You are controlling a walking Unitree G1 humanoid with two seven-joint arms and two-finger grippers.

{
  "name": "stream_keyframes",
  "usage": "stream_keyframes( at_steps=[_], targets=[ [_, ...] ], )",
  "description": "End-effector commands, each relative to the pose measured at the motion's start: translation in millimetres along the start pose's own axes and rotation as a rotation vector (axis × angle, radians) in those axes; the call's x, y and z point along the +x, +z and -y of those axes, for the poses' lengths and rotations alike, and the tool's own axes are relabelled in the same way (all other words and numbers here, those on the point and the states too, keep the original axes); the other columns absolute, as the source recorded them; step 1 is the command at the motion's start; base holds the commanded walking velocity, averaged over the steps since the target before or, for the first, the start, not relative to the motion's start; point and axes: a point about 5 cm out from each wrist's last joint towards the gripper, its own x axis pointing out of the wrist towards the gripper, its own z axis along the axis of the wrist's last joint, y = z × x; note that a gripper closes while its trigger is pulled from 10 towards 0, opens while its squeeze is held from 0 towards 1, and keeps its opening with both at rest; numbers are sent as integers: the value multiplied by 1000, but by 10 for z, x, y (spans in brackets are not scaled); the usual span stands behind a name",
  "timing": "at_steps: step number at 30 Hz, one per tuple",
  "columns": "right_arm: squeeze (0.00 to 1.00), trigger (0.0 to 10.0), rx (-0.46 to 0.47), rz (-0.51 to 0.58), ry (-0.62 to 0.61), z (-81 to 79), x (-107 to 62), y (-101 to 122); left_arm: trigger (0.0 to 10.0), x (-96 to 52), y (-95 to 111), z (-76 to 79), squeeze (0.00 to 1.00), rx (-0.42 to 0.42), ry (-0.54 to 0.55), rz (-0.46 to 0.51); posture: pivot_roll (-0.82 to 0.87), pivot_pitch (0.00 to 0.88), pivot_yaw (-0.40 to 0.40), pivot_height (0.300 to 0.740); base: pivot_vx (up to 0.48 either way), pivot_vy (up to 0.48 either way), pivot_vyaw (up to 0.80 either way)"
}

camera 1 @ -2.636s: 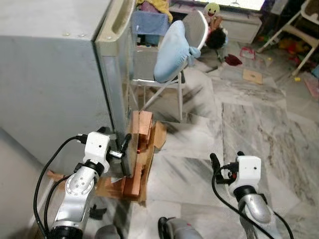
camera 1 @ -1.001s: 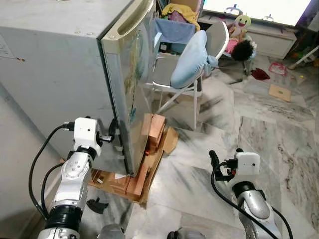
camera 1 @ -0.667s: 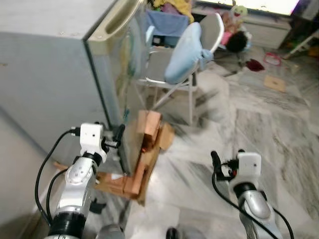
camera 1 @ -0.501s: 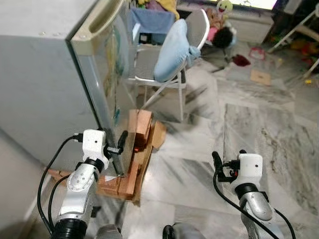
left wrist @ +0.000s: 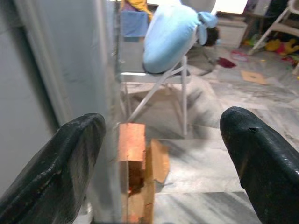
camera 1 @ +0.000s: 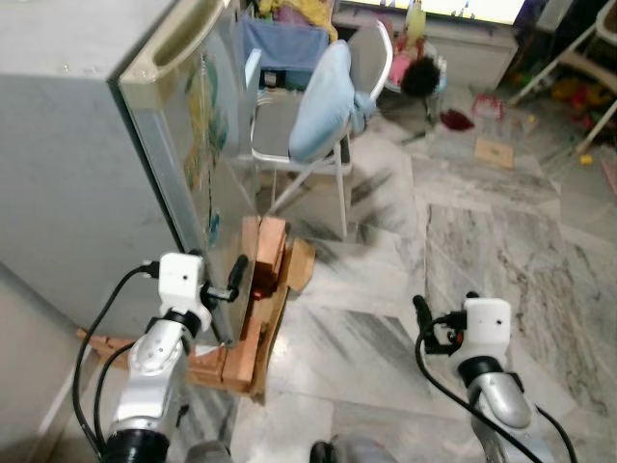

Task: Restocking fridge

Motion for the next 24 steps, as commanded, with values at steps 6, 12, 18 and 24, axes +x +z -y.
stream_keyframes(
  at_steps=[6, 12, 18, 24],
  targets=[
    [0, 10000, -9, 0, -8, 40, -16, 24, 10000, 18, 36, -119, 0, -2, 119, 24, -52, 77, -55, 740, 0, 0, 0],
    [0, 10000, -14, 3, -11, 40, -33, 50, 10000, 96, 92, -191, 0, -6, 151, 34, -58, 81, -53, 740, 0, 0, 0],
    [0, 10000, -2, 15, -26, 66, -60, 132, 10000, 215, 179, -270, 0, -4, 182, 57, -74, 84, -55, 740, 0, 0, 0],
    [0, 10000, -1, 14, -16, 57, -158, 165, 10000, 420, 291, -247, 0, -27, 156, 76, -98, 89, -58, 740, 0, 0, 0]
  ],
)
